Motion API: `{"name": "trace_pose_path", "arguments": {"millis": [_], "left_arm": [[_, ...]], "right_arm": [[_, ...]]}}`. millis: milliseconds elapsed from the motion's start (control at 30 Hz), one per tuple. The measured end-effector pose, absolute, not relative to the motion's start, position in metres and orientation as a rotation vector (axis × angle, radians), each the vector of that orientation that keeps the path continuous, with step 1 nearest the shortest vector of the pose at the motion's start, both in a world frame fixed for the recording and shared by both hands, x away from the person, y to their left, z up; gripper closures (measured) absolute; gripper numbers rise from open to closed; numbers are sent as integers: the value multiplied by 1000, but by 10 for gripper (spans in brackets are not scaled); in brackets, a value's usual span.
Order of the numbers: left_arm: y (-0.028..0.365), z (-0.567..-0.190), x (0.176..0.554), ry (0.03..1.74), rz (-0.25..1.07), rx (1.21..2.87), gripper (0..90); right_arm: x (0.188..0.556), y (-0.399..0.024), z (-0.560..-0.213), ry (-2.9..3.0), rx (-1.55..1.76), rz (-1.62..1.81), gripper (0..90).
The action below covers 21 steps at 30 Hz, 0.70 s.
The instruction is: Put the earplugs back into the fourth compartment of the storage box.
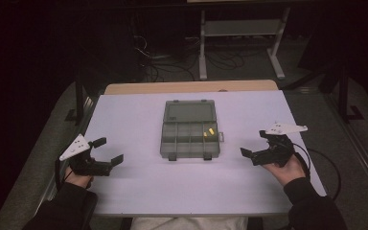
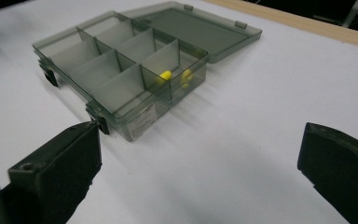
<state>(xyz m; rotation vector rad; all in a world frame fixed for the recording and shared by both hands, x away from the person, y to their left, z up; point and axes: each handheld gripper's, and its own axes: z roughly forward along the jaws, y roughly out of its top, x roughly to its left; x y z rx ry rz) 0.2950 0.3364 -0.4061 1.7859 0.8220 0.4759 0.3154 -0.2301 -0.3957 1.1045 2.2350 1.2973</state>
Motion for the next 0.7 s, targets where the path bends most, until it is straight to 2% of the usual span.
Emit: {"name": "trace_pose_path", "arguments": {"millis": [367, 700], "left_arm": [[336, -406, 295, 822, 477, 1789, 0], [336, -406, 295, 821, 479, 1790, 0]], "right_arm": [[298, -253, -403, 2107, 1113, 1418, 0], [289, -258, -413, 2087, 1097, 1377, 0]]}}
